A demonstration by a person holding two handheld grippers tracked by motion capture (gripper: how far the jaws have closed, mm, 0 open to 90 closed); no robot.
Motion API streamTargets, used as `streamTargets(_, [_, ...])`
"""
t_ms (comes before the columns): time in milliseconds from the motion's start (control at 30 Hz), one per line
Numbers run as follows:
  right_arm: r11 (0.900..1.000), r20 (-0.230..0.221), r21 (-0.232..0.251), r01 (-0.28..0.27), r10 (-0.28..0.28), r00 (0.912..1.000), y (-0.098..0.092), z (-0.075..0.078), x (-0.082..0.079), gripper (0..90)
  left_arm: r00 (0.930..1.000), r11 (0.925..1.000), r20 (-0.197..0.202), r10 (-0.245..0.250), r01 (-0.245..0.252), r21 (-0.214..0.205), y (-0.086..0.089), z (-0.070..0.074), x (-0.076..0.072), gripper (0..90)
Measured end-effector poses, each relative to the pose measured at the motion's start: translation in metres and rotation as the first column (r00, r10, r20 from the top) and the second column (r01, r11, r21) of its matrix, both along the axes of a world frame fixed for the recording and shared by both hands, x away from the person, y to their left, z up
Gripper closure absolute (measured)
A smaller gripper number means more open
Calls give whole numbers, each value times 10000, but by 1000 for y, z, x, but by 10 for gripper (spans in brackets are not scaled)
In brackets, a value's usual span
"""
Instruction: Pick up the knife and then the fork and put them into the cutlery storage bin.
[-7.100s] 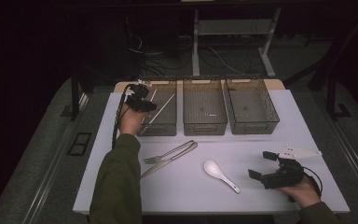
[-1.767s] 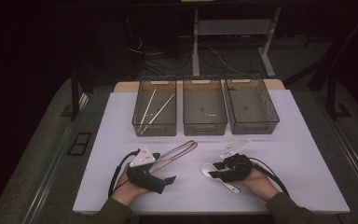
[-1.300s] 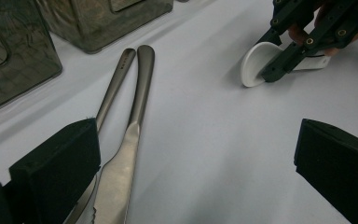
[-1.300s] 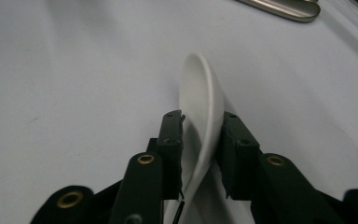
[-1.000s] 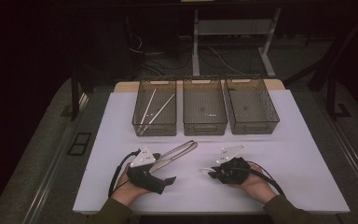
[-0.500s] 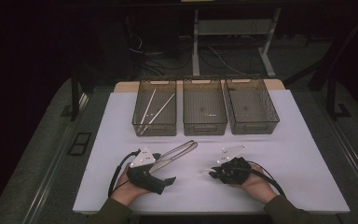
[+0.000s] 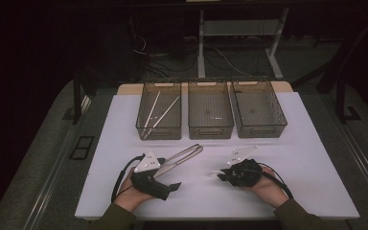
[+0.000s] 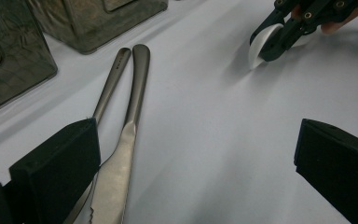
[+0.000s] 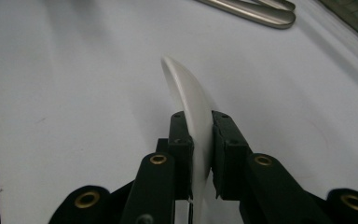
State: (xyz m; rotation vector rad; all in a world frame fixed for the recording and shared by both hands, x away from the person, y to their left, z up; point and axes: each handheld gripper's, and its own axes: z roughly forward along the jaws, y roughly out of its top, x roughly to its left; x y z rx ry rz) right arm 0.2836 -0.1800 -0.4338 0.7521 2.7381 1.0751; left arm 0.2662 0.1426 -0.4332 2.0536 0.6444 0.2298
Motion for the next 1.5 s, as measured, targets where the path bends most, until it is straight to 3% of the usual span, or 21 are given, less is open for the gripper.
streamTargets(367, [9996, -47, 165, 247, -246, 9997, -10, 7, 6, 792, 9999, 9999, 21, -98, 98, 62, -1, 0, 0, 0])
streamTargets(767, [9987, 310, 337, 376, -387, 9988, -19, 21, 20, 791, 10000, 10000, 4, -19, 19, 23, -2, -2, 0, 0])
streamTargets(1500, [9978, 602, 480, 447, -476, 9971, -12, 50, 51, 791, 10000, 9999, 27, -85, 85, 75, -1, -1, 0, 0])
